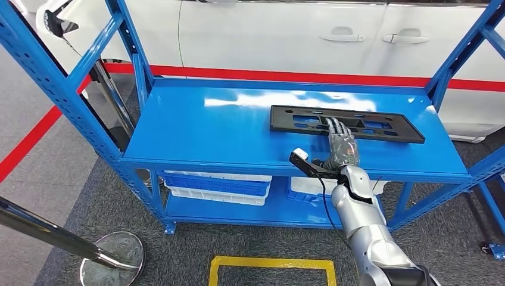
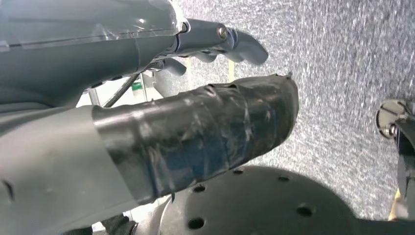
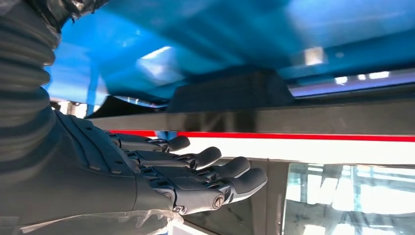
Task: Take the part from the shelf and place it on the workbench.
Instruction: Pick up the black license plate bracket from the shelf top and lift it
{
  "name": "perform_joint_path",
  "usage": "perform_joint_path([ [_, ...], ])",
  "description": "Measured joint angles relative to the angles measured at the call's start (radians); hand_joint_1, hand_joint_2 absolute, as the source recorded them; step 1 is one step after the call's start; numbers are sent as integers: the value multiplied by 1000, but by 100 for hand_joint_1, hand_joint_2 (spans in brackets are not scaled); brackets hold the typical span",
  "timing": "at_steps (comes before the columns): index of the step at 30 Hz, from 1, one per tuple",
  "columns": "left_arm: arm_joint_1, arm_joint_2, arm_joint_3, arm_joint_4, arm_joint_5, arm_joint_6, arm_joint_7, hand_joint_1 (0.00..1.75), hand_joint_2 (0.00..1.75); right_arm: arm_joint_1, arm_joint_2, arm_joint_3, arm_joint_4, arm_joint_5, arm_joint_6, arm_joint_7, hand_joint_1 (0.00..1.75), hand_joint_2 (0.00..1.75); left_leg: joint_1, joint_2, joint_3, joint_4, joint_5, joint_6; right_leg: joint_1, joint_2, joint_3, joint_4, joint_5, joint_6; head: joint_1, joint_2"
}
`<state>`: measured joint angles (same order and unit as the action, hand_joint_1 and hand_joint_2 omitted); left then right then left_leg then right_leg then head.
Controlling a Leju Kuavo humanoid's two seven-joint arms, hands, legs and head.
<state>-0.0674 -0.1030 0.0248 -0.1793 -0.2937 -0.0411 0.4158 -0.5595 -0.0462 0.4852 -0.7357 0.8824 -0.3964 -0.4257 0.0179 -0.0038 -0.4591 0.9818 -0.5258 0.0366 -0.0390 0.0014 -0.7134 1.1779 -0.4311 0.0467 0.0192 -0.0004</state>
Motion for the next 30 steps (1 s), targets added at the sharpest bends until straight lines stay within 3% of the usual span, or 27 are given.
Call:
perform_joint_path([
  [1, 0, -1, 0, 0, 0, 0, 0, 0, 0, -1, 0, 0, 1, 0, 0, 0, 0, 175, -2, -1, 6, 3, -11, -6, 2, -2, 31, -61, 25, -4, 0, 0],
  [3, -2, -2, 0, 1, 0, -1, -2, 0, 0, -5, 0, 1, 2, 0, 0, -1, 0, 175, -5, -1, 12, 8, -28, -19, 8, -2, 69, -127, 28, -17, 0, 0],
  [7, -8, -2, 0, 2, 0, -1, -3, 0, 0, -16, 1, 2, 0, 0, 0, -1, 0, 175, 0, 4, 28, 16, -52, -40, 10, 4, 95, -140, -1, -47, -1, 0],
  [9, -9, -2, 0, 2, 0, -1, -3, 0, 0, -18, 2, 2, -1, 0, 1, -1, 0, 175, 2, 4, -15, 114, -88, -47, 8, 2, 113, -146, -10, -58, -1, 0],
  [11, -8, -2, 0, 2, 0, -1, -4, 0, 0, -17, 2, 3, 0, 0, 1, -1, 0, 175, 2, 4, -111, 263, -130, -51, 9, 0, 126, -147, -23, -63, -1, 0],
  [12, -7, -2, 0, 2, 0, -2, -4, 0, 0, -16, 2, 4, 0, 0, 1, -1, 0, 175, 3, 4, -151, 309, -130, -51, 10, 1, 134, -147, -30, -63, -1, 0],
  [13, -4, -2, 0, 2, 0, -2, -3, 0, 0, -15, 2, 5, 0, 0, 1, -1, 0, 175, 3, 4, -175, 315, -106, -49, 11, 3, 143, -147, -37, -63, -1, 0],
  [14, -1, -1, 0, 3, 0, -2, -3, 0, 0, -14, 2, 6, 0, 0, 0, -1, 0, 175, 3, 4, -180, 280, -60, -47, 10, 5, 155, -147, -45, -61, -1, 0],
  [16, 4, -1, 0, 3, -2, -1, -3, 0, 0, -12, 4, 7, 1, 0, -1, -1, 0, 175, 1, 4, -156, 152, 42, -39, 10, 8, 176, -148, -61, -55, -1, 0],
  [17, 4, -1, 0, 4, -2, -1, -3, 0, 0, -11, 4, 8, 1, 0, -2, -1, 0, 175, -1, 5, -141, 98, 68, -34, 11, 10, 181, -149, -67, -49, -1, 0],
  [18, 3, 0, 0, 5, -3, -1, -4, 0, 0, -11, 5, 8, 1, 0, -3, -1, 0, 175, -5, 5, -132, 66, 77, -29, 12, 10, 182, -153, -71, -42, -1, 0],
  [22, 0, 0, 0, 6, -6, -1, -4, 0, 0, -8, 5, 8, 0, 3, -16, 2, 0, 175, -6, 4, -109, 34, 65, -4, 13, 8, 187, -134, -66, -18, -1, 0],
  [24, 1, 0, 0, 6, -8, 1, -4, 0, 0, -5, 4, 8, 0, 21, -34, 15, 0, 175, -7, 4, -90, 25, 64, 8, 11, 3, 149, -63, -102, -15, 0, 0],
  [26, -1, -1, 2, 6, -7, 6, -7, 0, 0, 0, 1, 8, 2, 51, -60, 39, 82, 175, -11, 2, -86, 25, 61, 16, 13, 2, 70, 58, -153, -12, 0, 0],
  [27, -1, -1, 5, 6, -4, 9, -8, 0, 0, 3, -2, 8, 4, 66, -72, 51, 126, 175, -14, -1, -83, 25, 57, 18, 15, 2, 33, 103, -163, -10, 0, 0],
  [28, 0, -1, 8, 6, -2, 12, -9, 0, 0, 6, -4, 8, 5, 78, -80, 61, 170, 175, -16, -2, -79, 26, 52, 20, 16, 2, 10, 117, -152, -12, 0, 0],
  [29, 1, -1, 11, 6, 0, 14, -10, 0, 0, 8, -7, 8, 7, 87, -86, 67, 175, 175, -18, -4, -72, 26, 46, 20, 17, 2, 5, 93, -118, -16, 0, 0],
  [30, 2, -1, 14, 6, 1, 16, -10, 0, 0, 11, -10, 8, 8, 94, -90, 70, 175, 175, -19, -4, -62, 26, 39, 19, 19, 2, 18, 35, -68, -23, 0, 0],
])
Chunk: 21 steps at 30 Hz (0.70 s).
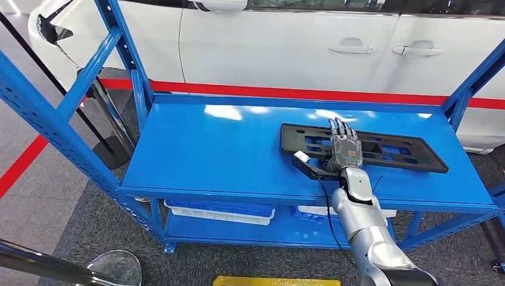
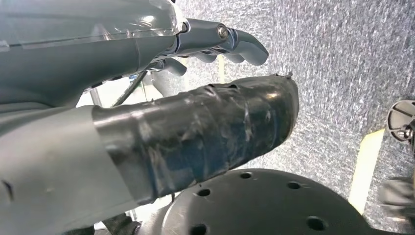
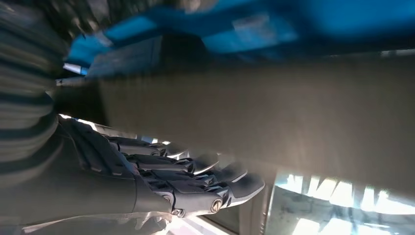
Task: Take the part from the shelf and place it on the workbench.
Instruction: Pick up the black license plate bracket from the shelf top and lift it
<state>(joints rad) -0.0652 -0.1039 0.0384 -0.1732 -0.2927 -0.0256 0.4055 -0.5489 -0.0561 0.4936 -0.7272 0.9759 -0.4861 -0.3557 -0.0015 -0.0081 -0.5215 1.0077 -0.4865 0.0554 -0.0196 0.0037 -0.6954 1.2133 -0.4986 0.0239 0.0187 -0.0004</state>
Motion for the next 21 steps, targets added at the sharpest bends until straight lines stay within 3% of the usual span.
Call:
perform_joint_path([
  [1, 2, -1, 2, 0, 1, 0, 0, 0, 0, 2, -3, 0, 2, 3, -2, 1, 175, 175, -1, 0, 7, -1, -7, -2, 3, 0, 20, -65, 46, -10, 0, 0],
  [2, 2, -2, 3, 1, 1, 0, 0, 0, 0, 4, -5, 0, 4, 5, -4, 1, 175, 175, -1, -1, 13, 0, -13, -5, 8, -1, 34, -122, 68, -19, -1, 0],
  [4, -1, -3, 5, 1, 3, 0, 0, 0, 0, 7, -9, 0, 6, 7, -7, 0, 175, 175, -2, -2, 15, 4, -21, -16, 18, -2, 48, -173, 75, -32, 0, 0],
  [6, -2, -4, 9, 2, 3, 1, 0, 0, 0, 9, -11, 0, 7, 7, -10, -1, 175, 175, -4, -2, 17, 7, -25, -21, 17, 1, 58, -184, 85, -32, 0, 0],
  [9, -2, -3, 14, 2, 5, 3, 1, 0, 0, 8, -15, 0, 5, 12, -22, -1, 175, 175, -4, 1, 33, -3, -30, -15, 16, 6, 67, -188, 91, -27, 0, 0],
  [14, -5, -3, 22, 2, 6, 3, 1, 0, 0, 7, -17, 0, -5, 17, -27, 0, 175, 175, -4, 2, 41, -18, -38, -19, 17, 5, 74, -188, 82, -35, 0, 0],
  [21, -4, -3, 27, 2, 6, 3, 1, 0, 0, 8, -25, 0, -7, 18, -26, 0, 175, 175, -4, 2, 43, -20, -36, -25, 17, 3, 77, -188, 82, -37, 0, 0],
])
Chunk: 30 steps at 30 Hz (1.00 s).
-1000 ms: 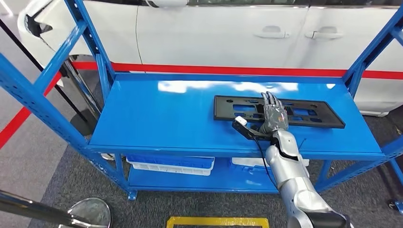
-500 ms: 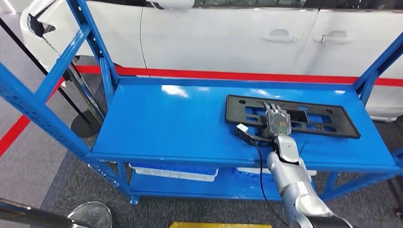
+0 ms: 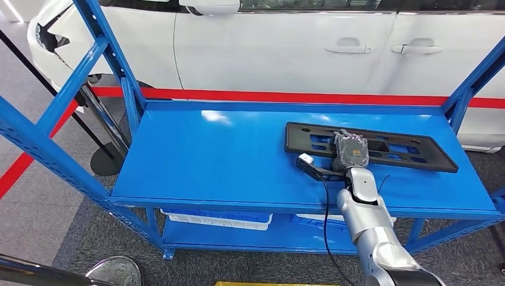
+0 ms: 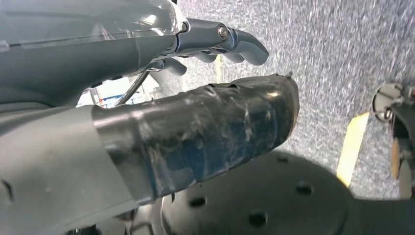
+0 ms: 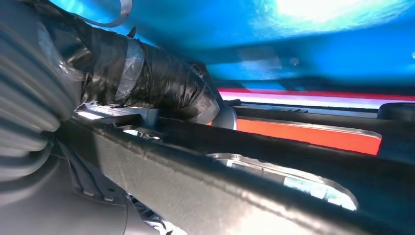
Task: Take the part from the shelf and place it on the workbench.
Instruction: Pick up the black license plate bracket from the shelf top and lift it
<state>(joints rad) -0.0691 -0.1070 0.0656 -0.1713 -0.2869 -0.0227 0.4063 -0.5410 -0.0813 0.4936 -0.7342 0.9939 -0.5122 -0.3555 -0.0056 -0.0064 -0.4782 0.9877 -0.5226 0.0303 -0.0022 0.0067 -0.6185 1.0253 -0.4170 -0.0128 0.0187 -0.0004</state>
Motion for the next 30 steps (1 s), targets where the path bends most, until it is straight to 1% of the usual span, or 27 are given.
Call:
perform_joint_path([
  [7, 0, 0, 4, 0, 2, -2, -3, 0, 0, 9, -8, 0, -15, 2, 5, -4, 175, 175, 0, 0, 1, 0, 0, -1, -2, 0, 1, 0, 1, 0, 0, 0],
  [11, 1, 0, 16, 0, 20, -3, -17, 0, 175, 25, -15, 0, -39, 0, 12, -17, 175, 175, 0, 0, 1, 1, -1, -2, -2, 0, 1, 0, 0, 0, 0, 0],
  [17, 0, 0, 42, 0, 36, 2, -41, 0, 175, 53, -29, -1, -89, -39, 54, -48, 175, 175, -1, 0, 1, 0, -2, -2, -3, 0, 1, -1, 0, 1, 0, 0],
  [20, 1, 0, 53, 0, 39, 25, -56, 0, 175, 70, -43, -3, -119, -58, 68, -65, 175, 175, -1, 0, 0, 0, -2, -2, -3, 0, 1, -2, 0, 1, 0, 0],
  [23, 2, 0, 63, 0, 38, 37, -71, 0, 175, 89, -66, -12, -166, -71, 66, -76, 175, 175, -2, -1, -1, 1, -2, -2, -5, -2, 1, -2, 0, 1, 0, 0],
  [30, 5, 0, 75, 0, 30, 57, -57, 0, 175, 92, -129, -42, -335, -73, 74, -51, 175, 175, -3, -1, -1, 1, -3, -1, -6, 0, 0, -2, 0, 1, 0, 0],
])
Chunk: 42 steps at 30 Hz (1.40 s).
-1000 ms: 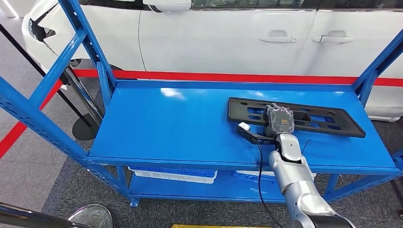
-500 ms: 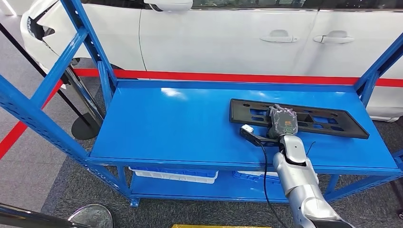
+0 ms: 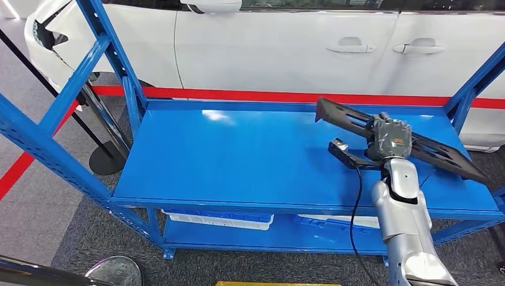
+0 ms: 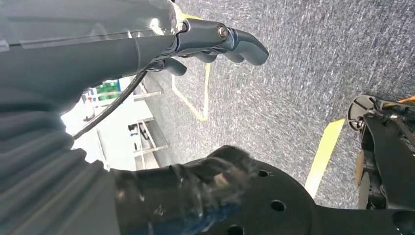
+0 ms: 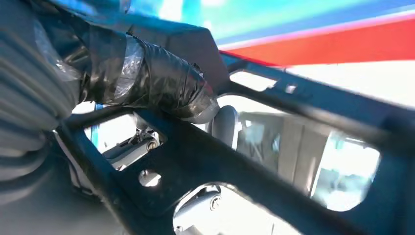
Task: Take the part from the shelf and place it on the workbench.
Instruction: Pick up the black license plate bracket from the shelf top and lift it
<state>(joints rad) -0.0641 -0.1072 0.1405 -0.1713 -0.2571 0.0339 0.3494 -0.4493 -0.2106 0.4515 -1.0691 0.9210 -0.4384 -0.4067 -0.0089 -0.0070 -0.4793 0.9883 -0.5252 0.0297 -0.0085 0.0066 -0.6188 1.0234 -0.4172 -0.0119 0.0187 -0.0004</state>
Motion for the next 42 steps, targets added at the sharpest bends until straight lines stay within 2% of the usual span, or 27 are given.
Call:
perform_joint_path([
  [6, 0, 0, 1, 0, -4, 3, 3, 0, 175, 3, -13, -3, -56, 8, -4, -2, 175, 175, -2, 0, 0, 2, -1, 2, -1, 0, 0, -1, 0, 2, 0, 0],
  [11, 1, 0, 9, 0, -9, 14, 2, 0, 175, 15, -19, -5, -151, 83, -85, 31, 175, 175, -7, 0, -2, 6, -2, 6, -5, 0, -1, -1, 2, 6, 0, 0],
  [14, 2, 0, 9, 0, -19, 17, 2, 0, 175, 17, -27, -5, -222, 162, -138, 74, 175, 175, -10, 0, -3, 7, 2, 12, -8, 0, 0, -4, 8, 14, 0, 0],
  [16, 1, -1, 10, 0, -20, 23, -3, 0, 175, 19, -35, -5, -266, 174, -146, 85, 175, 175, -5, 2, 4, -12, 21, 23, -7, 0, -1, -5, 6, 24, 0, 0],
  [17, 0, -1, 11, 0, -21, 26, -6, 0, 175, 20, -40, -5, -285, 174, -147, 85, 175, 175, -2, 4, 7, -23, 31, 29, -7, 0, -7, 9, -9, 28, 0, 0],
  [18, 0, -2, 12, 0, -23, 27, -8, 0, 175, 22, -46, -5, -300, 174, -146, 81, 175, 175, 1, 6, 8, -33, 40, 35, -7, -1, -23, 44, -35, 31, 0, 0],
  [20, 0, -2, 15, 0, -28, 28, -10, 0, 175, 30, -53, -4, -324, 167, -137, 64, 175, 175, 1, 8, 1, -32, 45, 40, -10, -1, -78, 172, -102, 38, 0, 0],
  [21, 0, -2, 15, 0, -29, 28, -10, 0, 175, 37, -55, -3, -333, 160, -129, 53, 175, 175, 2, 8, -3, -28, 44, 39, -13, -1, -104, 233, -122, 43, 0, 0],
  [22, 0, -2, 16, 0, -30, 28, -10, 0, 175, 45, -55, -1, -341, 151, -120, 42, 175, 175, 3, 8, -7, -23, 43, 38, -17, -2, -117, 266, -124, 47, 0, 0],
  [23, 0, -3, 17, 0, -30, 27, -10, 0, 175, 54, -55, 3, -349, 141, -112, 33, 175, 175, 5, 7, -11, -17, 41, 36, -21, -3, -111, 258, -107, 51, 0, 0],
  [25, 0, -4, 19, 0, -30, 27, -10, 0, 175, 67, -55, 12, -368, 127, -104, 18, 175, 175, 11, 5, -19, 2, 31, 24, -31, -6, -53, 148, -50, 61, 0, 0],
  [26, 0, -4, 20, 0, -30, 27, -10, 0, 175, 71, -56, 21, -380, 124, -104, 14, 175, 175, 12, 4, -28, 15, 24, 15, -30, -6, -23, 94, -33, 63, 0, 0],
  [27, -1, -5, 22, 0, -31, 27, -10, 0, 175, 75, -56, 31, -394, 123, -105, 11, 175, 175, 12, 2, -35, 28, 17, 7, -30, -5, -5, 58, -26, 60, 0, 0],
  [28, -1, -5, 24, 0, -31, 27, -10, 0, 175, 80, -57, 42, -409, 126, -106, 10, 175, 175, 11, 1, -42, 38, 12, -1, -28, -3, 1, 45, -32, 53, 0, 0],
  [31, -1, -4, 26, 0, -31, 27, -10, 0, 175, 96, -58, 70, -450, 135, -110, 10, 175, 175, 10, -1, -53, 54, 4, -14, -27, -2, -11, 47, -35, 27, 0, 0],
  [33, -1, -5, 28, 0, -31, 27, -10, 0, 175, 104, -58, 85, -473, 138, -112, 9, 175, 175, 13, 1, -77, 105, -40, -23, -28, -5, -20, 44, -27, 12, 0, 0],
  [35, -1, -6, 31, 0, -31, 27, -9, 0, 175, 111, -58, 98, -492, 139, -115, 2, 175, 175, 14, 2, -126, 222, -115, -30, -25, -8, -31, 43, -19, 1, -1, 0],
  [36, -1, -6, 32, 0, -31, 26, -9, 0, 175, 115, -58, 104, -498, 139, -115, -2, 175, 175, 15, 2, -148, 281, -141, -31, -22, -9, -37, 44, -15, -3, -1, 0],
  [37, -1, -6, 33, 0, -31, 26, -9, 0, 175, 120, -58, 109, -502, 139, -115, -5, 175, 175, 14, 2, -159, 316, -149, -29, -18, -10, -42, 44, -10, -5, -1, 0],
  [38, -1, -6, 33, 0, -31, 26, -8, 0, 175, 124, -58, 113, -506, 139, -115, -6, 175, 175, 13, 2, -152, 313, -137, -25, -14, -10, -48, 44, -5, -6, -1, 0],
  [39, -1, -6, 33, 0, -31, 26, -8, 0, 175, 127, -58, 115, -510, 139, -115, -6, 175, 175, 10, 1, -125, 271, -110, -16, -10, -10, -53, 44, 0, -7, -1, 0],
  [40, -2, -6, 33, 0, -31, 26, -8, 0, 175, 128, -58, 117, -515, 139, -116, -6, 175, 175, 6, 1, -84, 201, -77, -3, -6, -10, -57, 44, 6, -7, -1, 0],
  [42, -4, -2, 34, 0, -31, 26, -8, 0, 175, 129, -59, 119, -524, 137, -117, -8, 175, 175, -5, 5, -16, 74, -38, 23, -5, -11, -63, 41, 19, -3, 0, 0],
])
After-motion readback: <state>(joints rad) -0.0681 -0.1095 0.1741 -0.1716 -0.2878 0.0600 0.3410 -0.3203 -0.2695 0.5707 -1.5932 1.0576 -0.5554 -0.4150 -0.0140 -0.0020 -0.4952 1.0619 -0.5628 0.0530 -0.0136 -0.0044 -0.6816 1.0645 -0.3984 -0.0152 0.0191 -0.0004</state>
